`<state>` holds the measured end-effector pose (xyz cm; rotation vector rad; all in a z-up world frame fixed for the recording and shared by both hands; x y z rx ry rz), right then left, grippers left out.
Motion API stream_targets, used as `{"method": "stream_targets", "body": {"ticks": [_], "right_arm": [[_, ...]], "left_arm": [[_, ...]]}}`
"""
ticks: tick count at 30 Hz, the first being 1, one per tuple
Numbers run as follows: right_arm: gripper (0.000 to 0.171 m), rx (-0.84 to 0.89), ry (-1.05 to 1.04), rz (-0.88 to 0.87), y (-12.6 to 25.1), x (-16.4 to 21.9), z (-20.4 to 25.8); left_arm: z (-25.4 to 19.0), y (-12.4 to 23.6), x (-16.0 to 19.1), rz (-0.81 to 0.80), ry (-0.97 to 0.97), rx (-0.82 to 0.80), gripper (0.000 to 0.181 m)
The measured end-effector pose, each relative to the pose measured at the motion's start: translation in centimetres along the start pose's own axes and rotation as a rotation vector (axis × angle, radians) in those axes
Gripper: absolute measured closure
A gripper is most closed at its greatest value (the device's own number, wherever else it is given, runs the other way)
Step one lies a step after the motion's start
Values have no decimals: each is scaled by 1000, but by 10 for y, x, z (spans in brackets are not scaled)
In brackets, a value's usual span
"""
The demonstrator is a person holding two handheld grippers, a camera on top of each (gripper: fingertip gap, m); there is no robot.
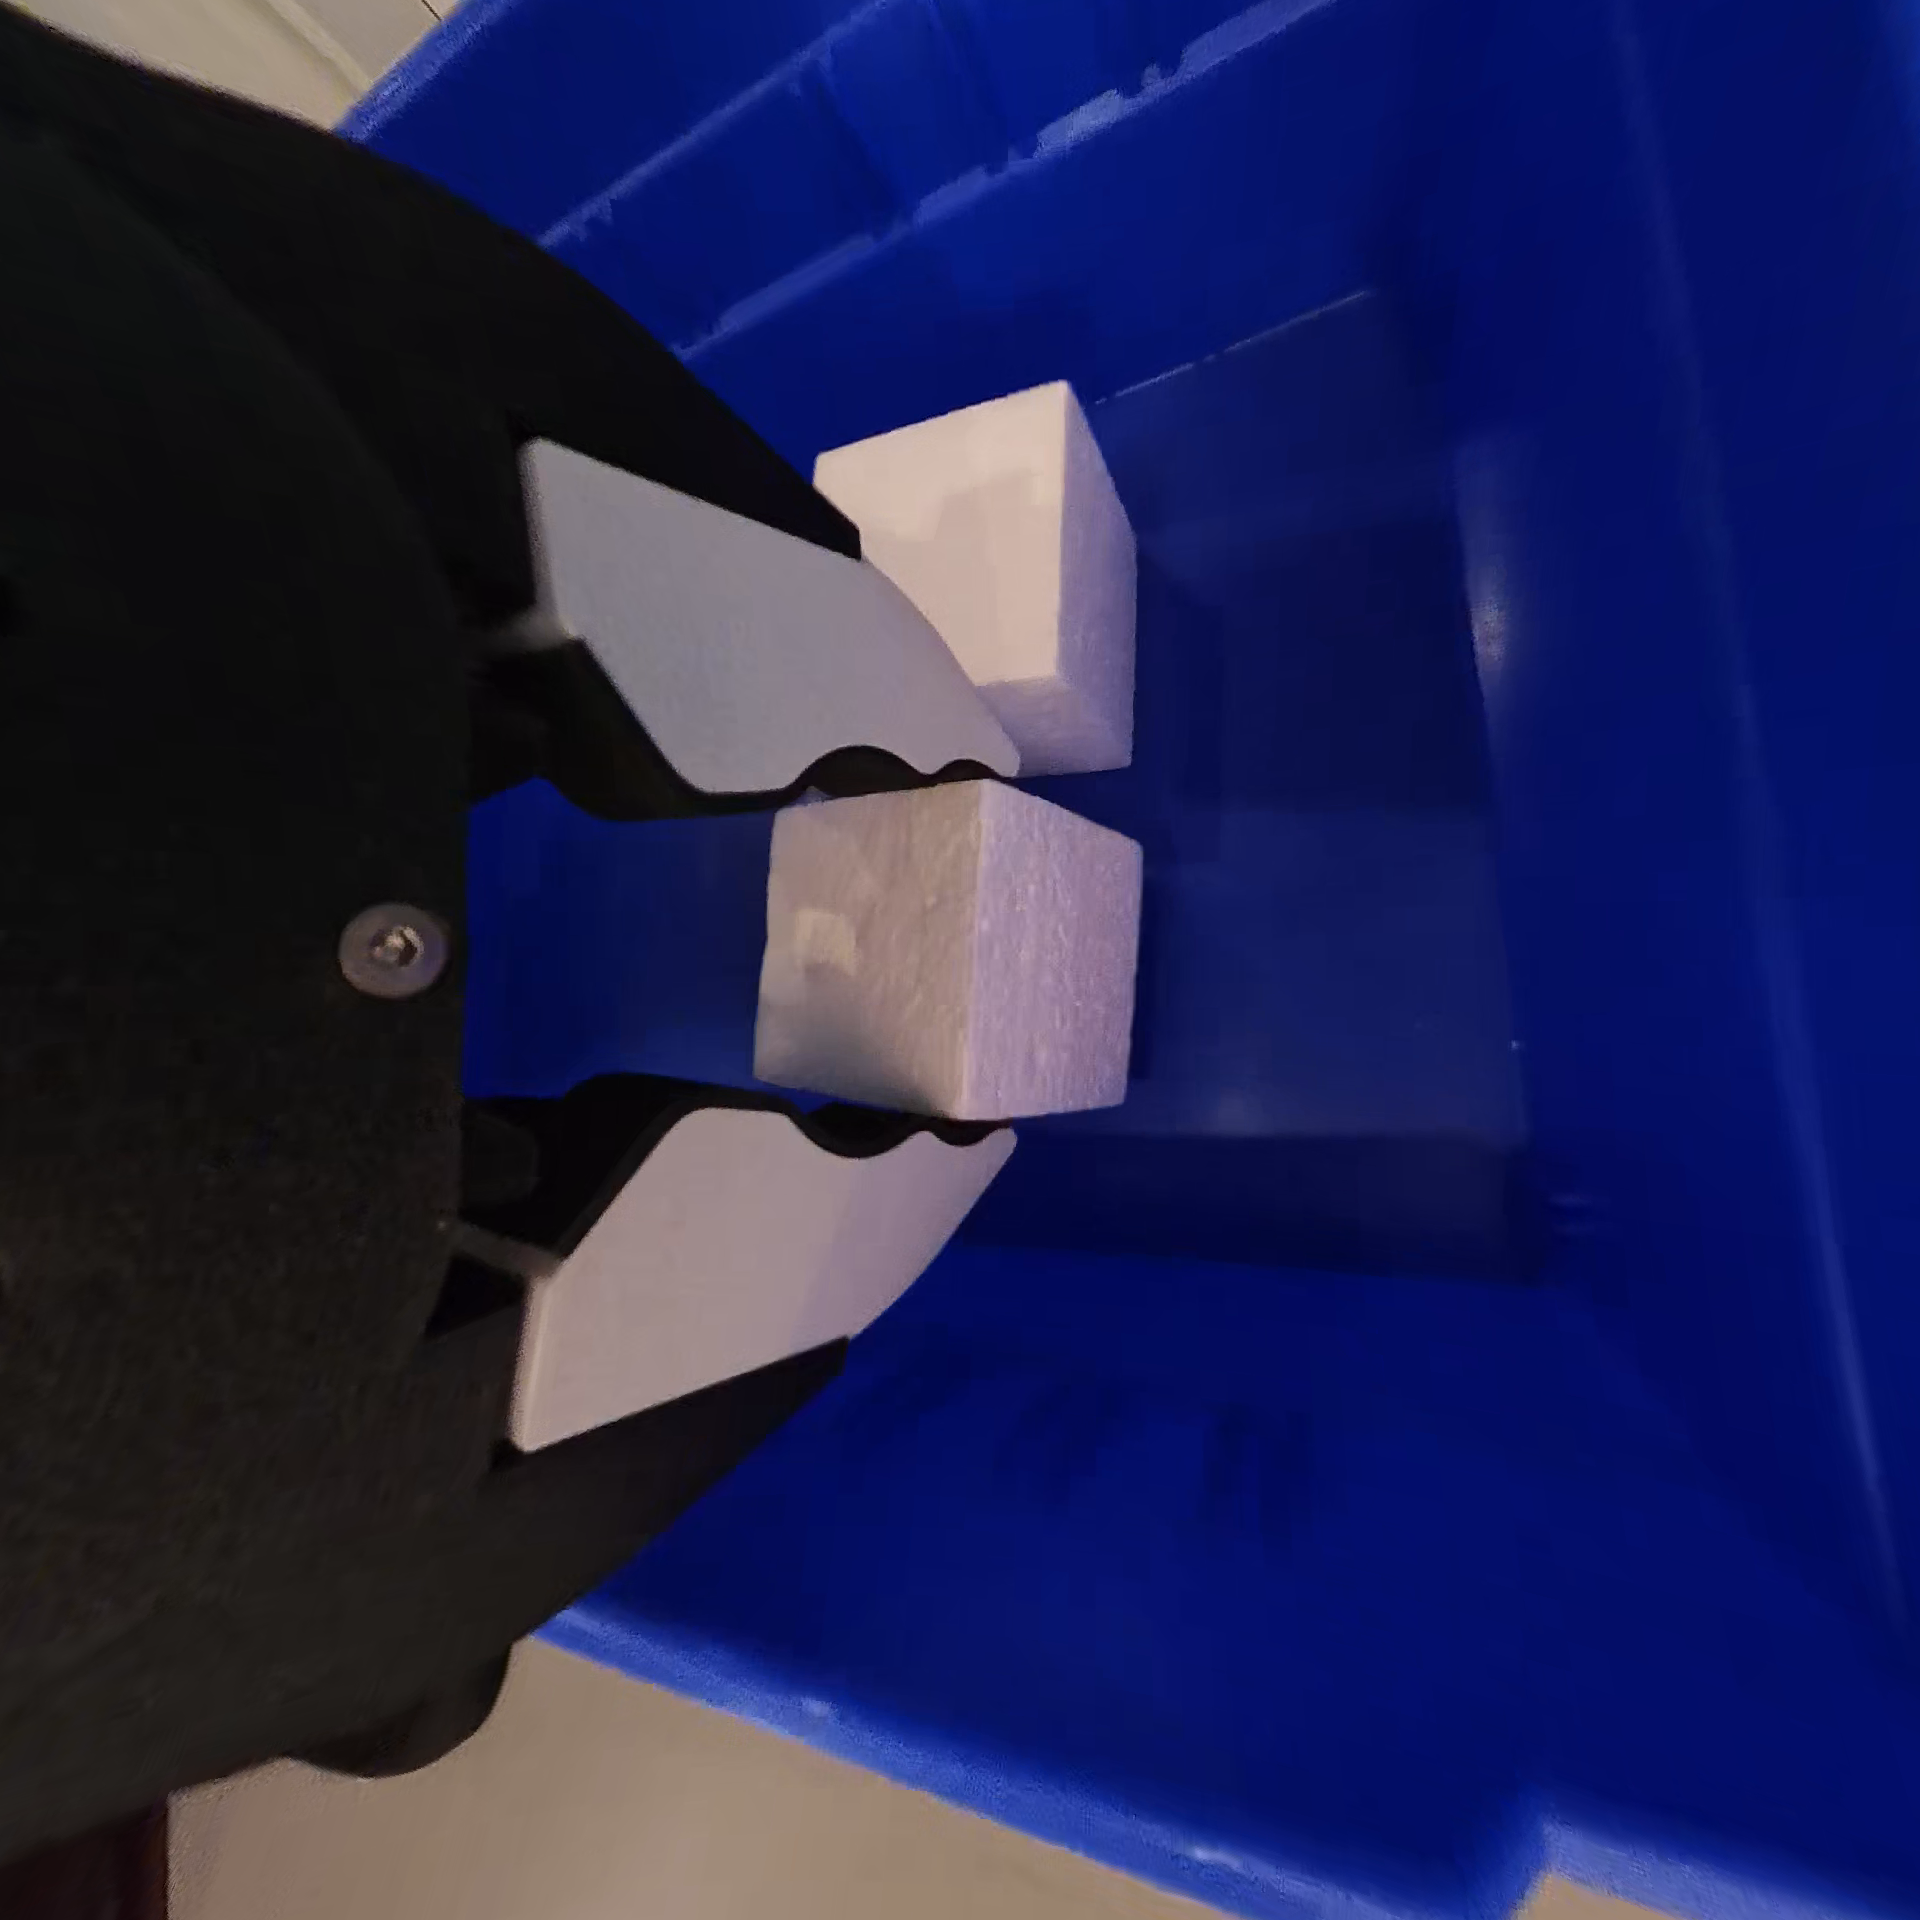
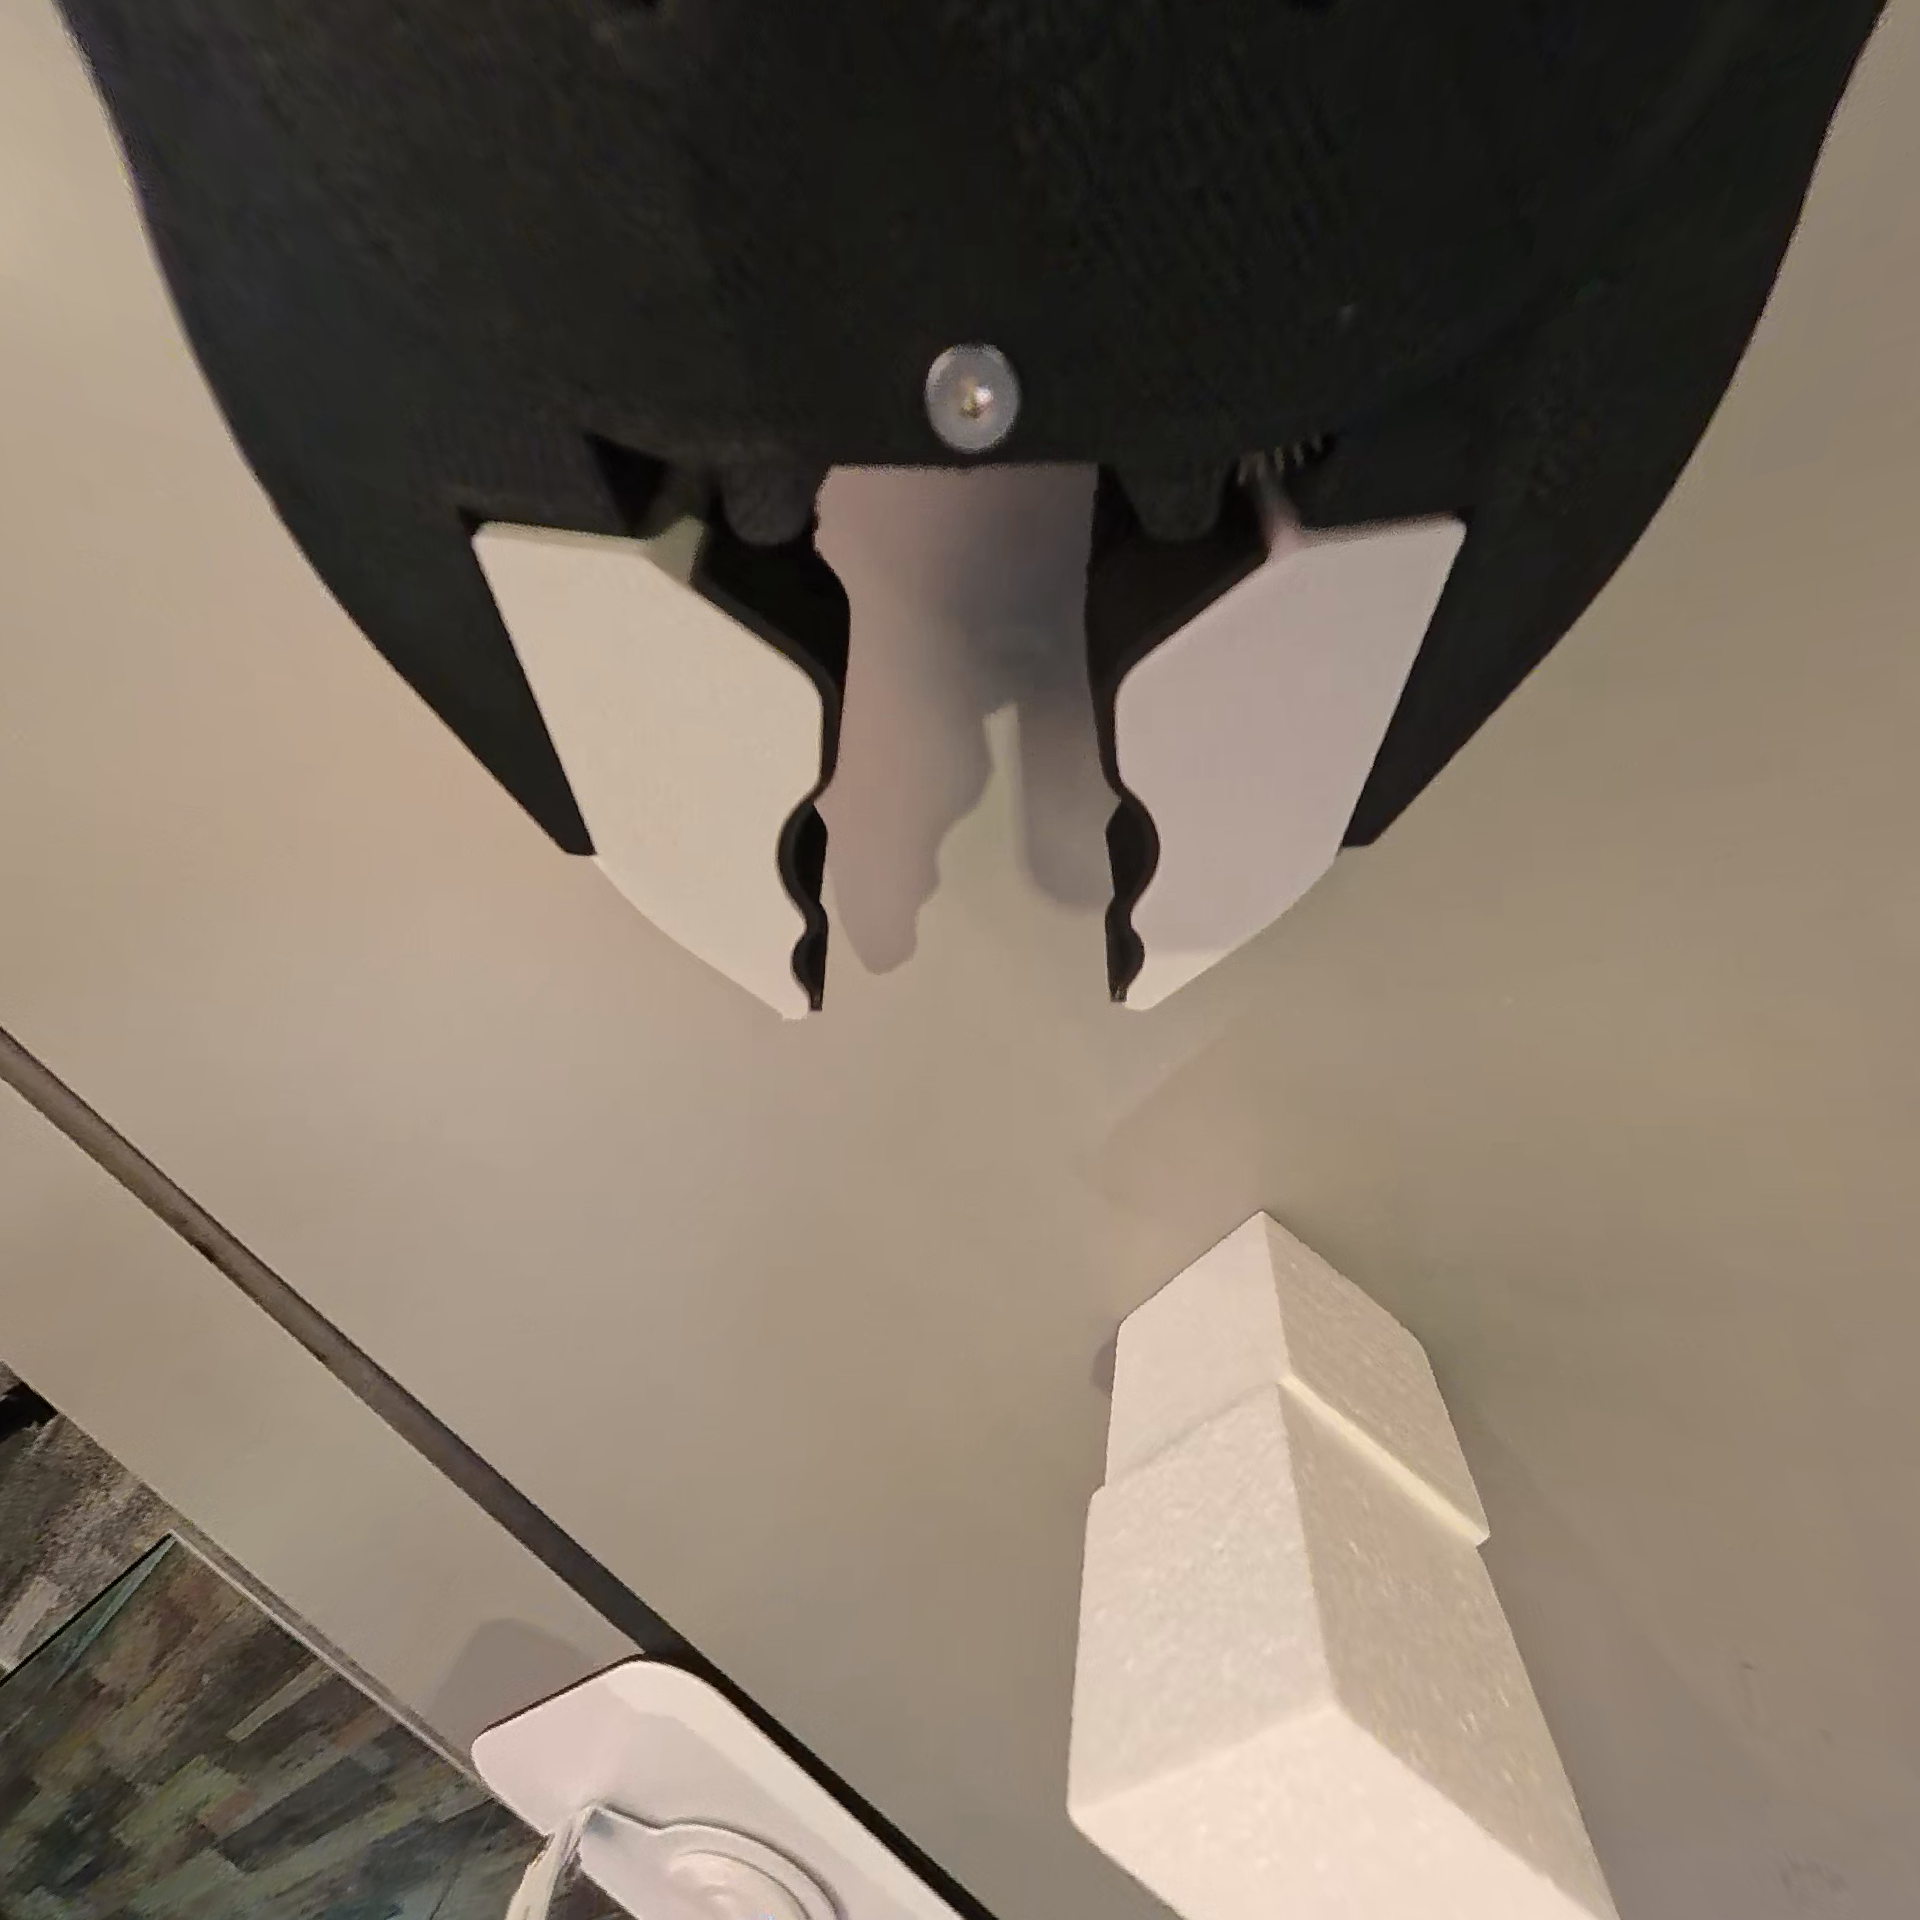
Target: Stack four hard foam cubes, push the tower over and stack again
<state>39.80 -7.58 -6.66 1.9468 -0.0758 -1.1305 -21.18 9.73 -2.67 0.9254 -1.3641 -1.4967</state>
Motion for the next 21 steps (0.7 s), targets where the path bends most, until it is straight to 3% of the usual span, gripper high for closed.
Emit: {"method": "stream_targets", "body": {"ticks": [4, 7, 10, 12, 14, 16, 17, 21], "right_arm": [[119, 3, 24, 11, -1, -1, 3], [118, 6, 27, 9, 0, -1, 3], [118, 11, 19, -1, 2, -2, 2], [118, 11, 15, 0, 2, -2, 1], [118, 16, 20, 9, 1, -1, 1], [118, 15, 25, 18, 0, 0, 2], [118, 14, 27, 22, -1, 0, 2], [117, 12, 34, 16, 0, 0, 3]], "left_arm": [[2, 11, -3, -15, 8, -16, 104], [3, 55, 4, -179, 9, -30, 105], [-11, 126, 18, -538, -2, -69, 107], [-46, 168, 32, -888, -102, -13, 112], [-95, 186, 45, -1213, -244, 92, 111], [-148, 182, 49, -1398, -372, 224, 115], [-176, 173, 47, -1433, -432, 306, 105], [-284, 110, 22, -1353, -719, 602, 87]]}}
Point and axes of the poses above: each gripper's, where its closed fingertips meet, y back along the fingers, x out of its underside, z = x × y across the jaws, the point moved 10 cm from there along y, back along the fingers, and after that the axes turned 9 degrees about z, right-handed, at the moved point
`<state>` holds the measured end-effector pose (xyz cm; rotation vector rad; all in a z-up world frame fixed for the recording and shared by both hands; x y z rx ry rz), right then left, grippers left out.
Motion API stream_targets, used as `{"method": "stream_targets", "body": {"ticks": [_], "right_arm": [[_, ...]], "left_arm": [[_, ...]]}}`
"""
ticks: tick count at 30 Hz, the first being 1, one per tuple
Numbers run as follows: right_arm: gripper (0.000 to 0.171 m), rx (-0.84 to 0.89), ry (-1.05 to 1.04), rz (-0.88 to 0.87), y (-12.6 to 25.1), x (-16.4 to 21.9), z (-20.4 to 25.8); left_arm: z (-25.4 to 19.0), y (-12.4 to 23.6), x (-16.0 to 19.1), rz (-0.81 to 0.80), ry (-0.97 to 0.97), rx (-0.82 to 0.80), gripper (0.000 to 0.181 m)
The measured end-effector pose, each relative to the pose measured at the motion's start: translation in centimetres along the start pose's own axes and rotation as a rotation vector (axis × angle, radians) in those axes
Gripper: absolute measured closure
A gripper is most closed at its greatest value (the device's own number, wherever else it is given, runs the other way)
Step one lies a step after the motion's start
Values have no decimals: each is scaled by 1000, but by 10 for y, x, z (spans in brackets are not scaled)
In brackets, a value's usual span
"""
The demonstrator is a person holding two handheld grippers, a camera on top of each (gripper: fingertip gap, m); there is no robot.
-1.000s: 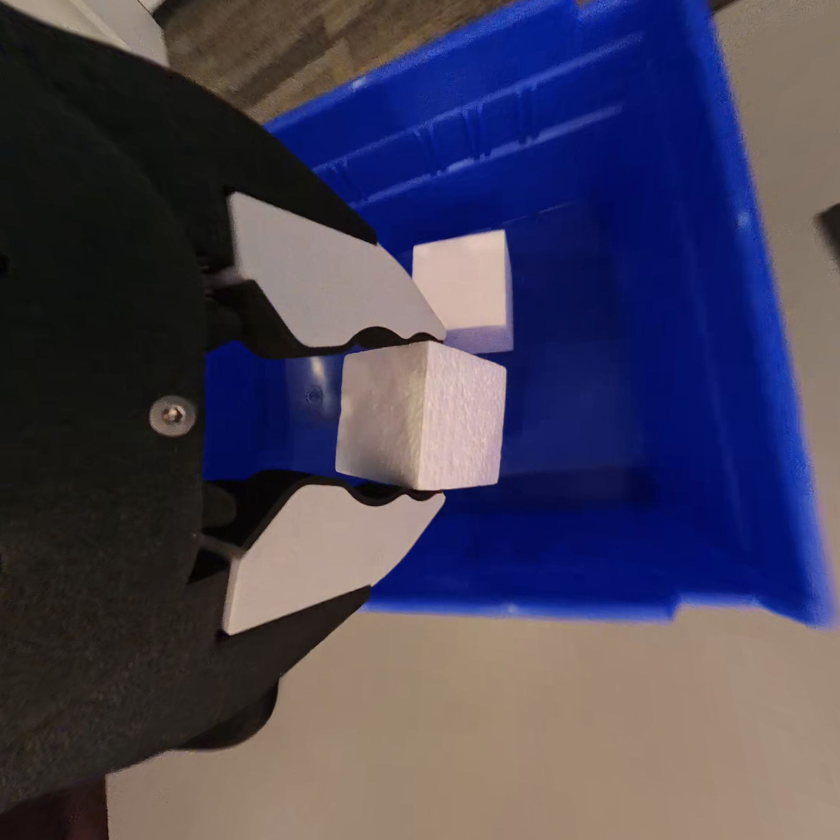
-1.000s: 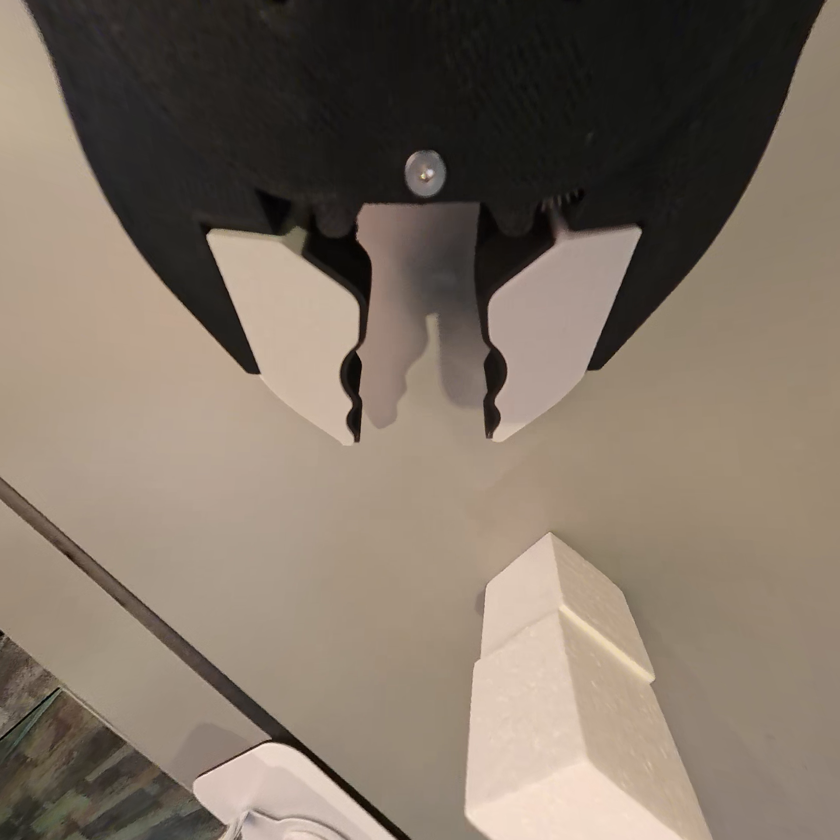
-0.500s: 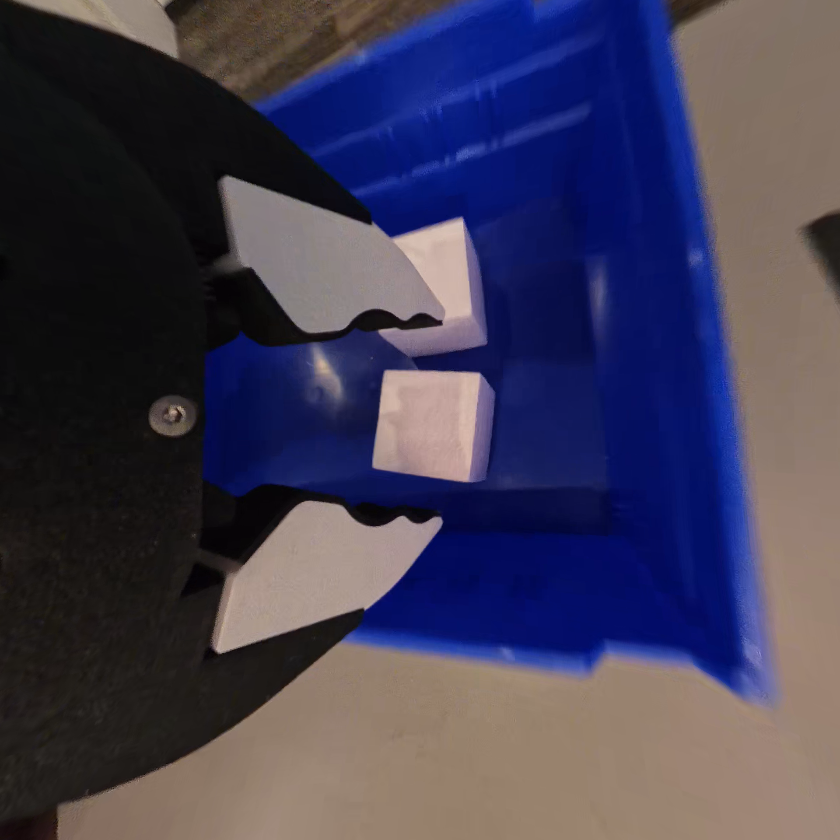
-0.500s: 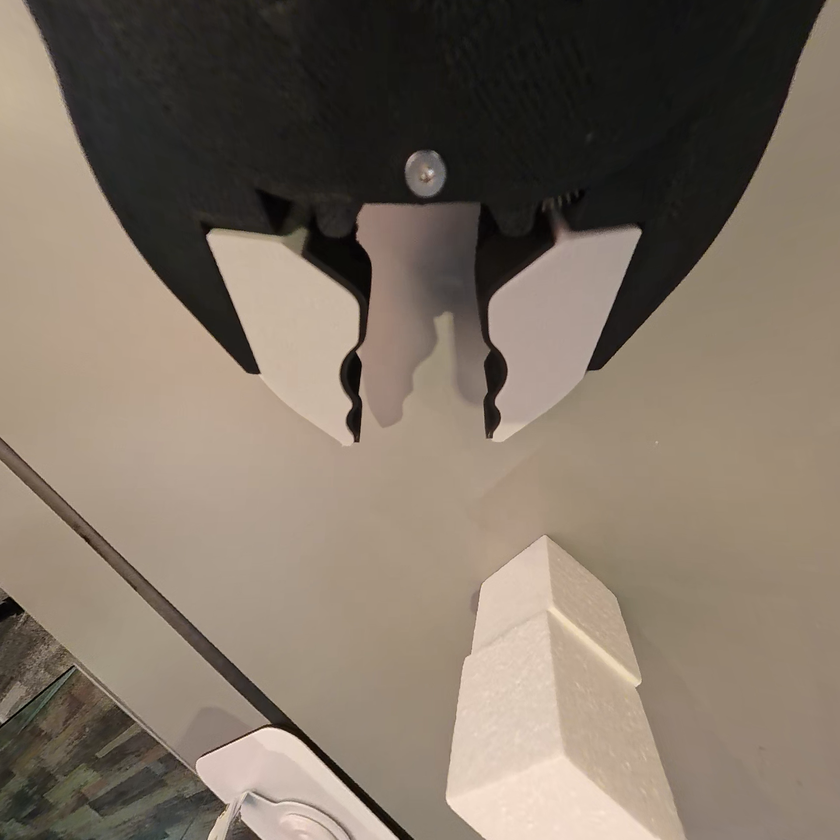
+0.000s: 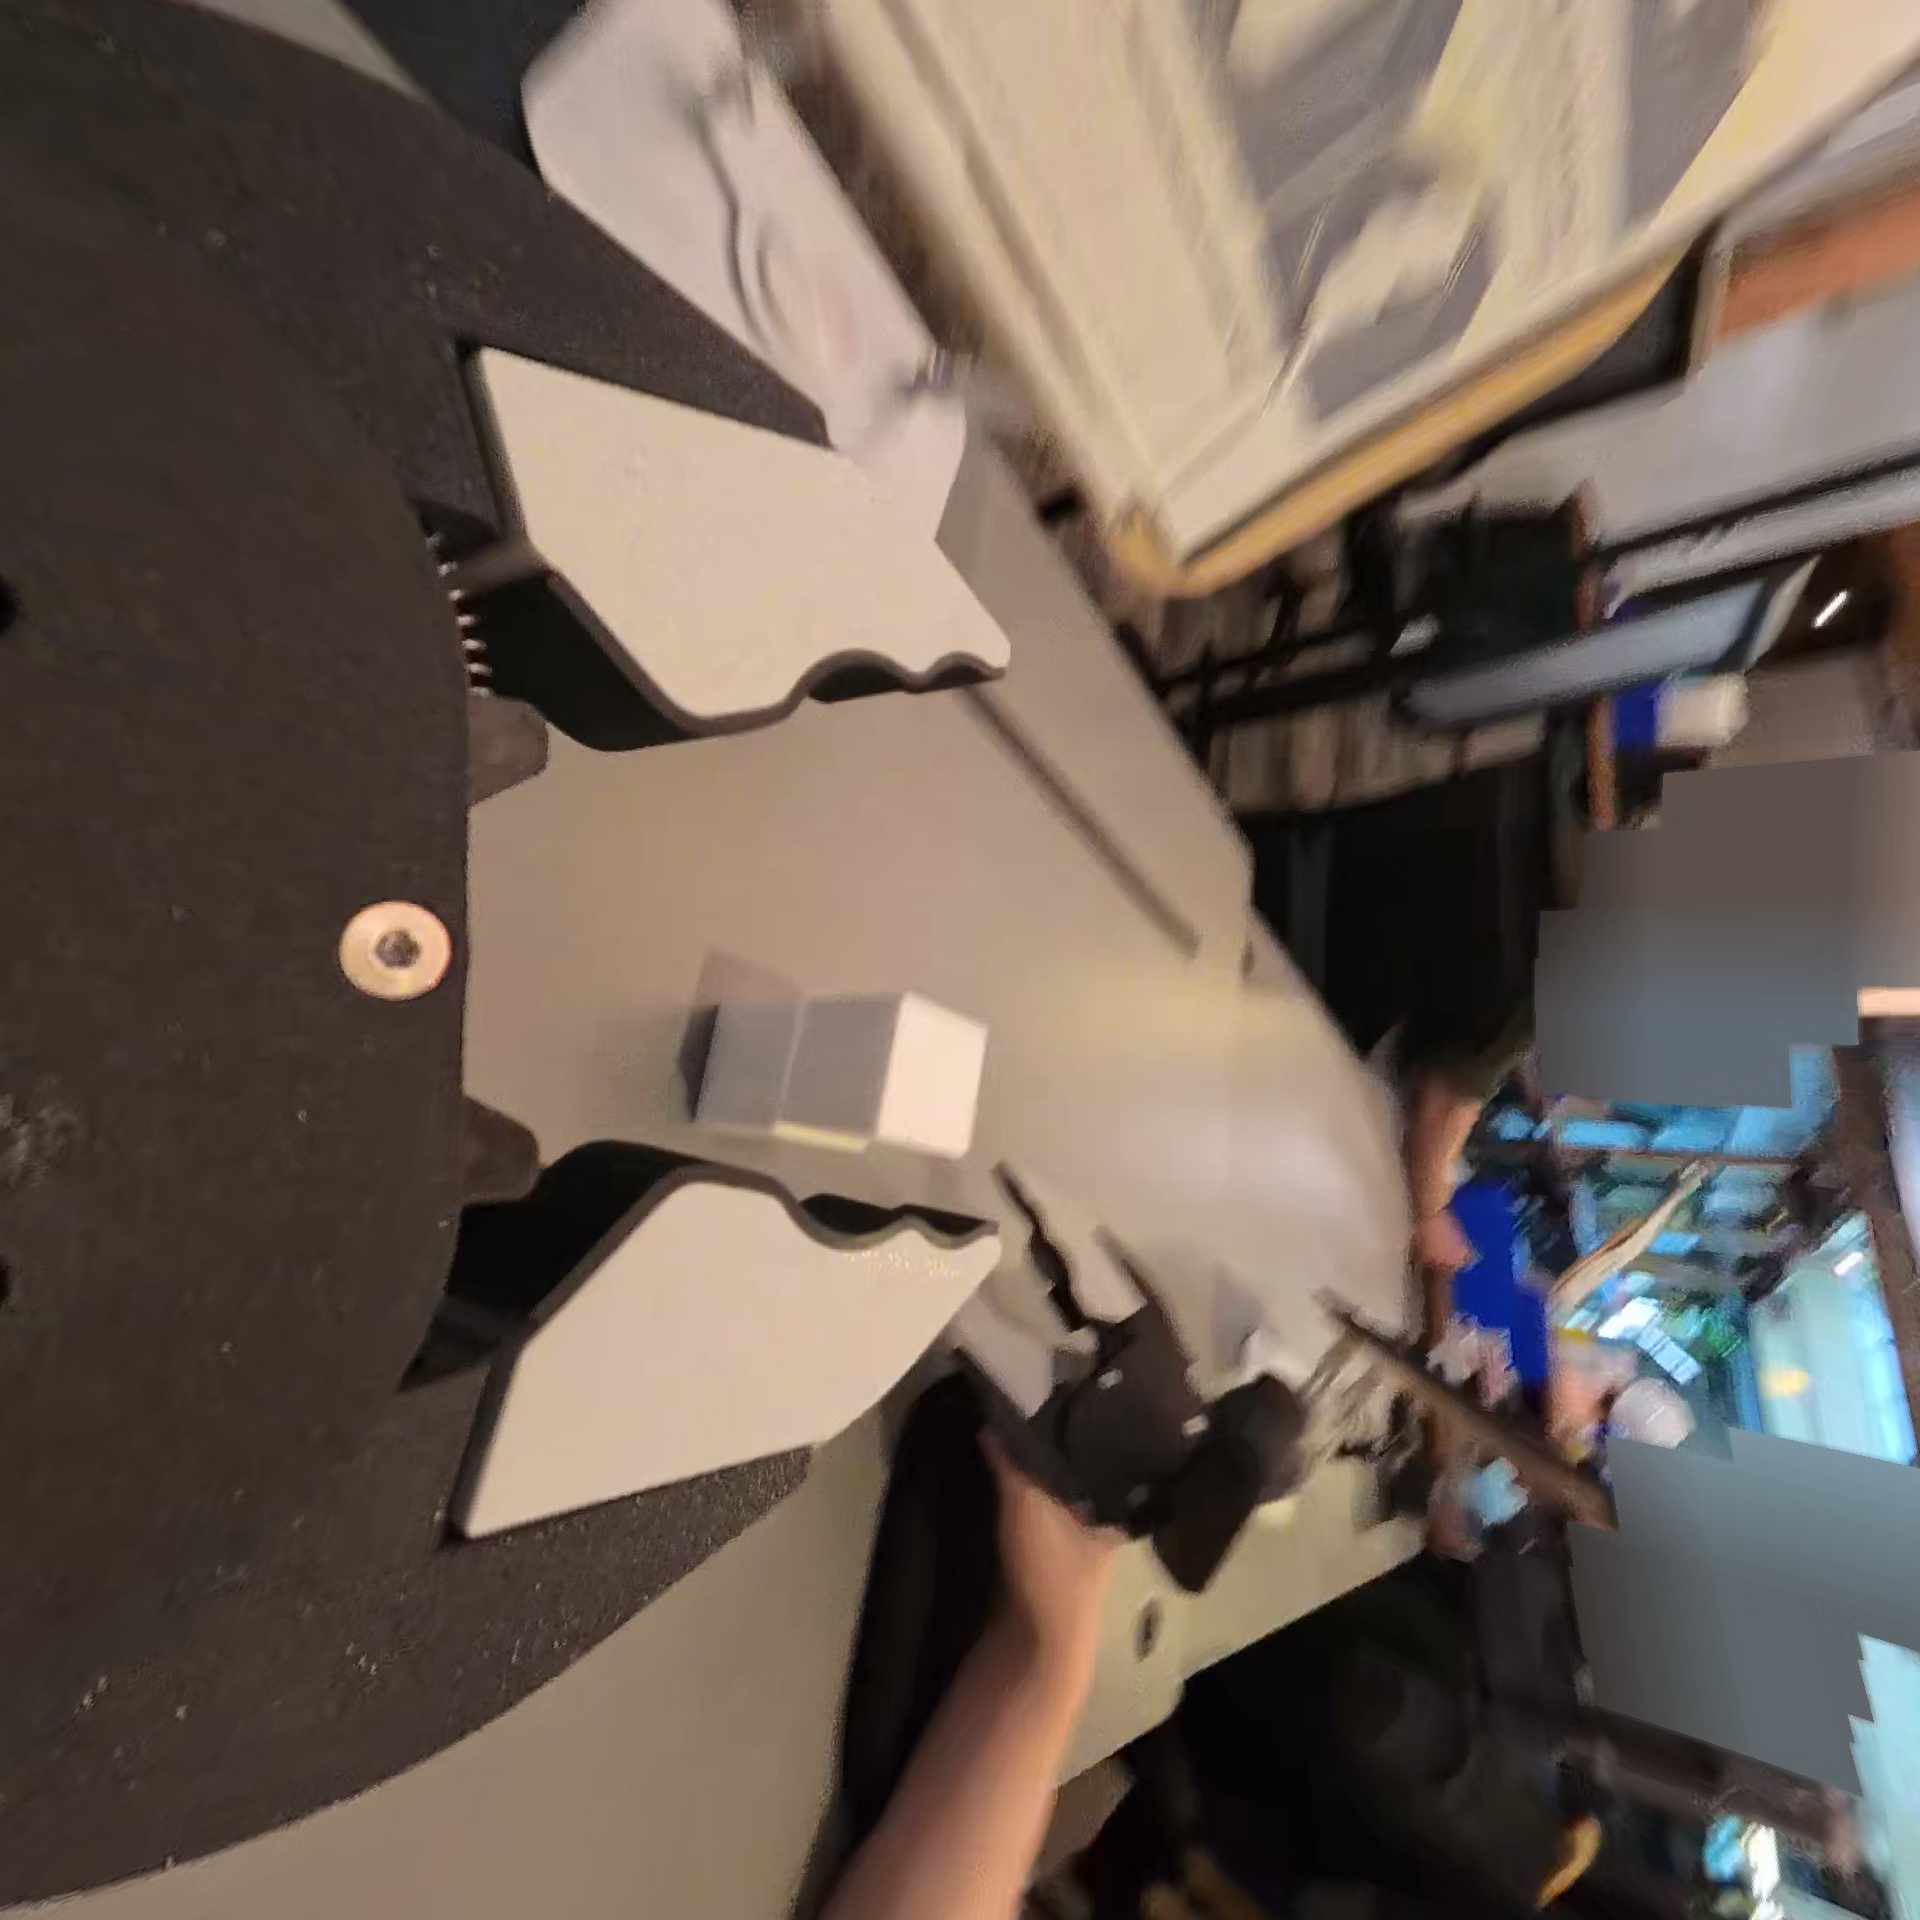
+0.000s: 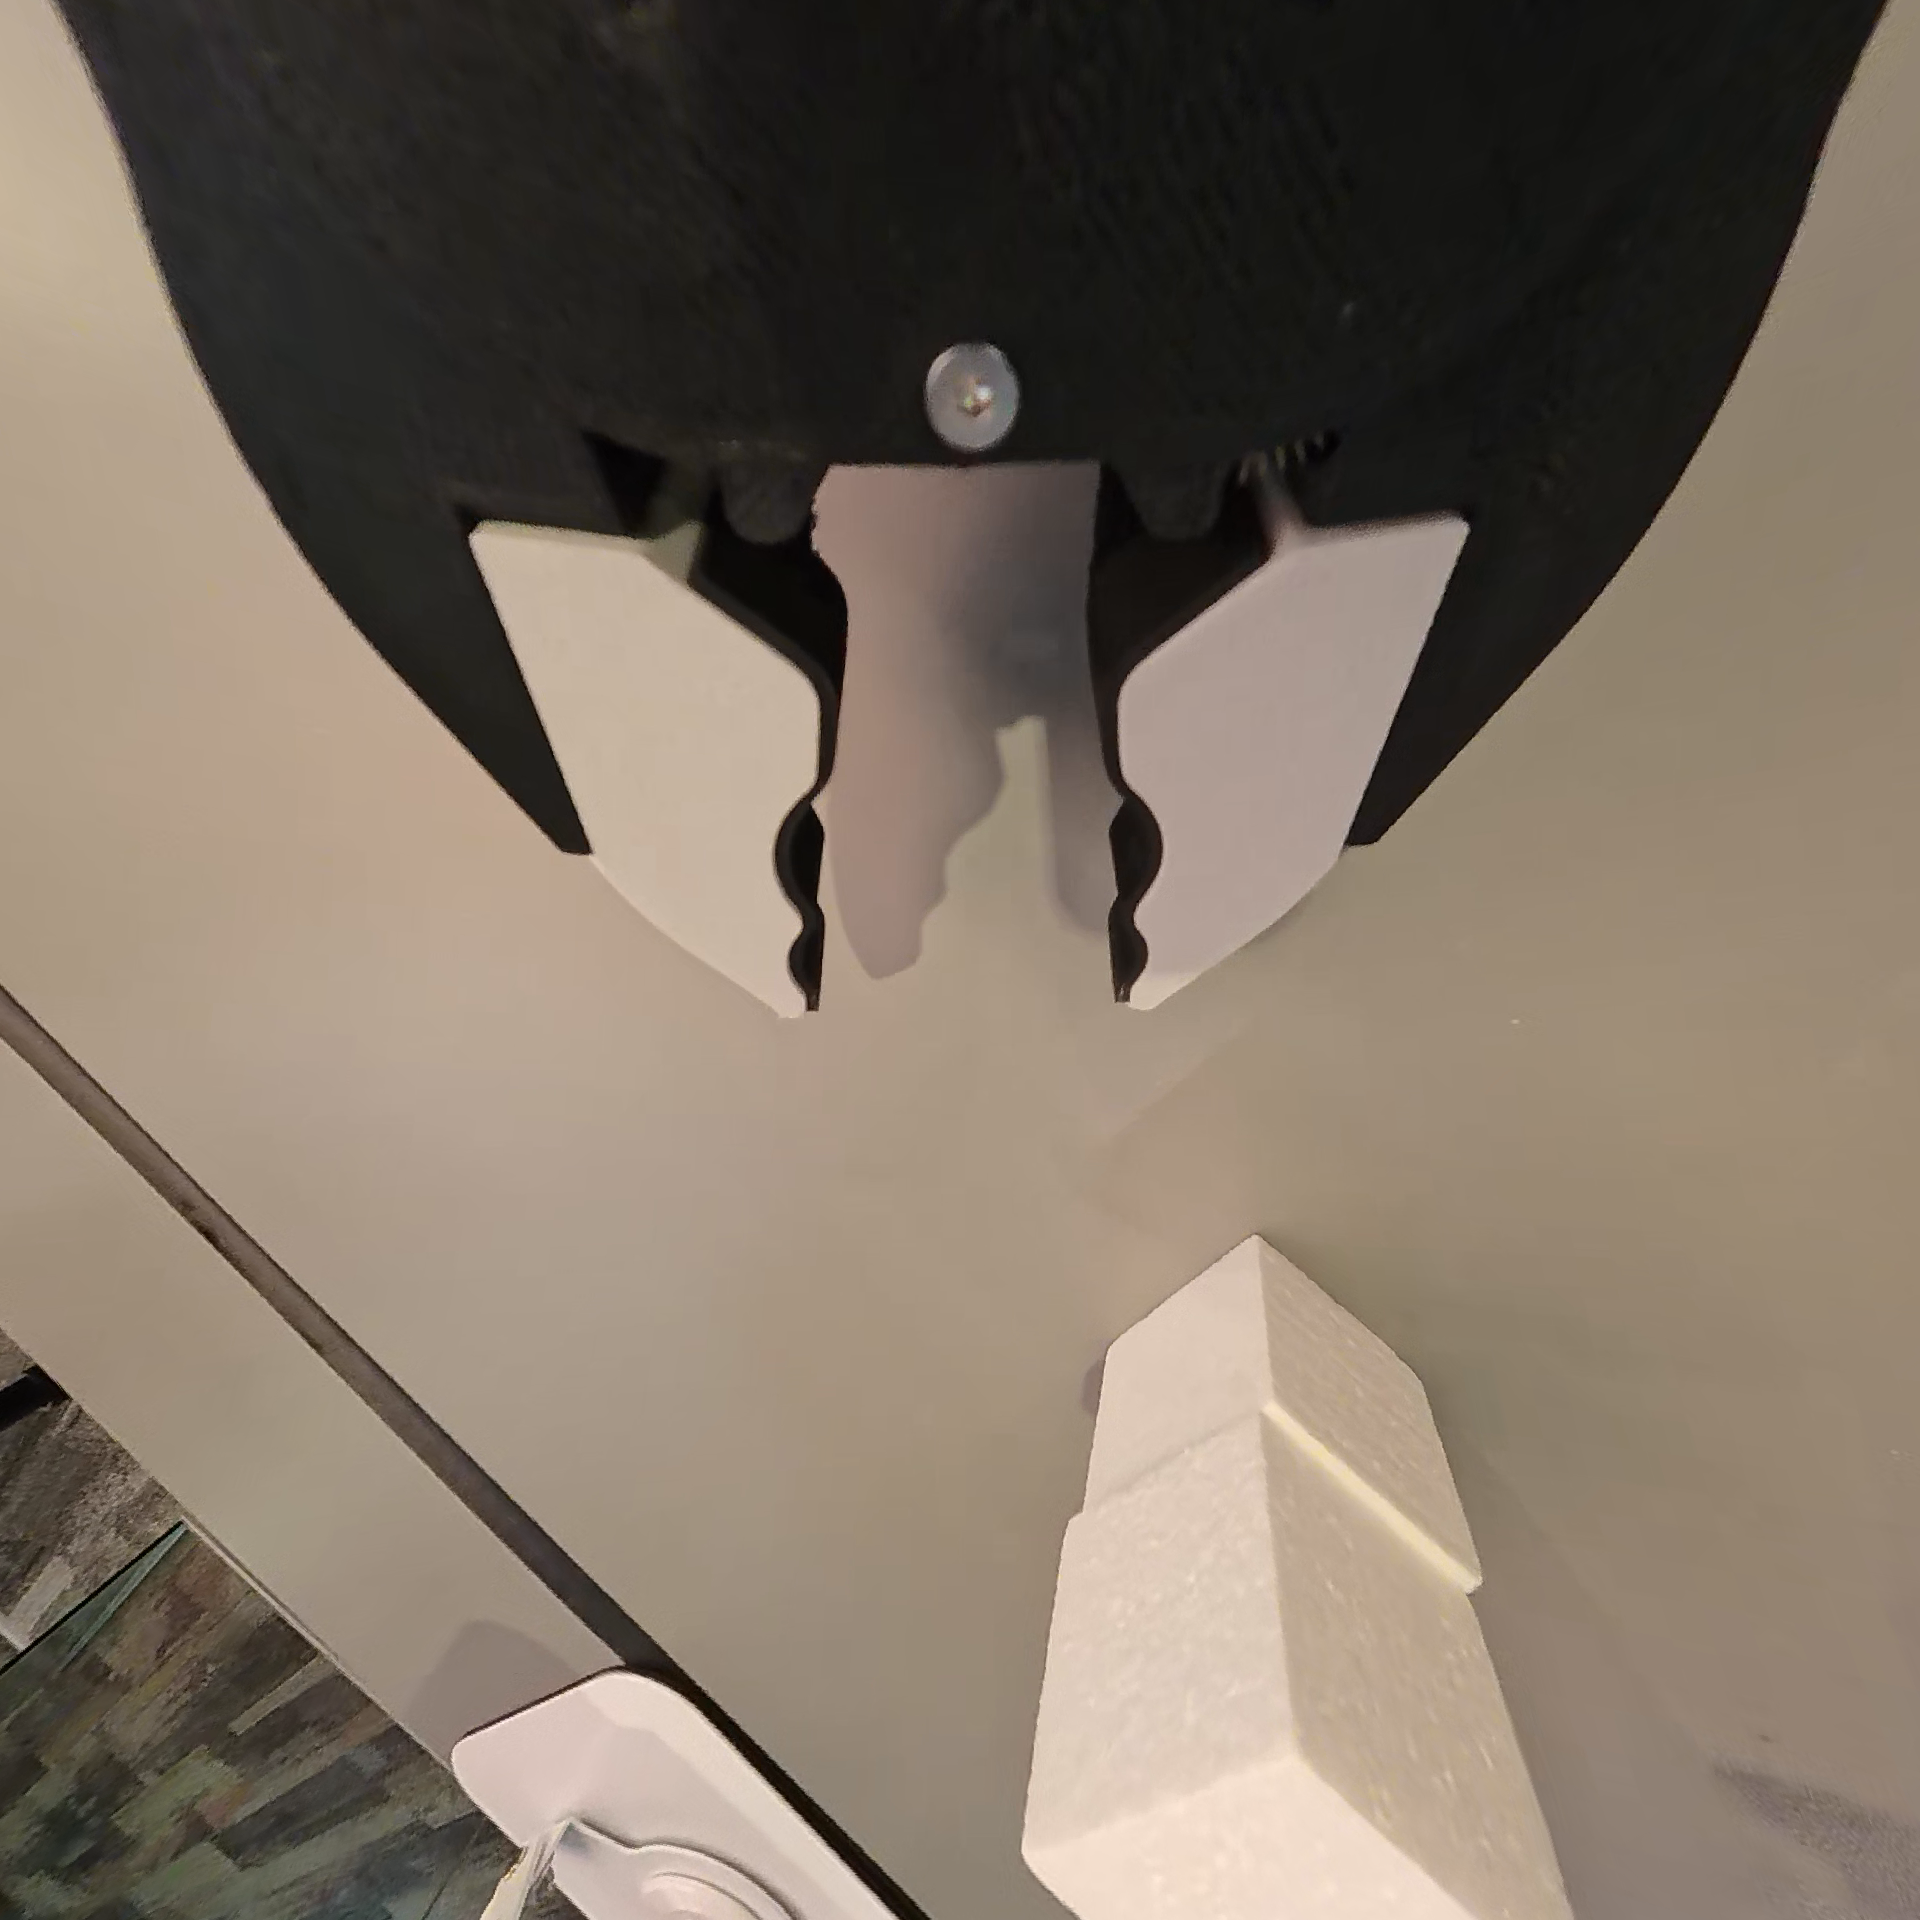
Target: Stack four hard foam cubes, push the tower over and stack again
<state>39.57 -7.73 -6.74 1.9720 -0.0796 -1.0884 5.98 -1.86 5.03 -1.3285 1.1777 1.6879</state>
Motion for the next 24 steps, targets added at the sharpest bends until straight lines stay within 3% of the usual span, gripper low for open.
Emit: {"method": "stream_targets", "body": {"ticks": [3, 7, 10, 13, 14, 17, 20, 24], "right_arm": [[117, -8, -7, -11, 0, 0, 0], [117, -18, -9, -16, 1, 0, -1], [117, -28, -7, -15, 0, 0, 0], [117, -32, -1, -10, 0, 0, 1], [117, -32, 0, -10, 0, 0, 1], [117, -34, 2, -13, 0, 0, 2], [117, -34, 6, -12, 0, 0, 2], [117, -26, 34, 17, -2, -1, 6]], "left_arm": [[-17, -63, 34, 125, 0, 117, 85], [-22, -112, 48, 168, -2, 179, 89], [-22, -132, 53, 227, -24, 212, 92], [-21, -136, 56, 266, -40, 258, 121], [-22, -135, 55, 266, -40, 269, 124], [-19, -112, 29, 205, -48, 224, 124], [-10, -51, -27, 179, -103, 95, 124], [24, 65, -72, 468, -188, -299, 124]]}}
Point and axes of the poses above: each gripper's, where its closed fingertips meet, y back along the fingers, x out of its underside, z = x × y across the jaws, the point moved 10 cm from there along y, back along the fingers, and after that the axes turned 9 degrees about z, right-handed, at the moved point
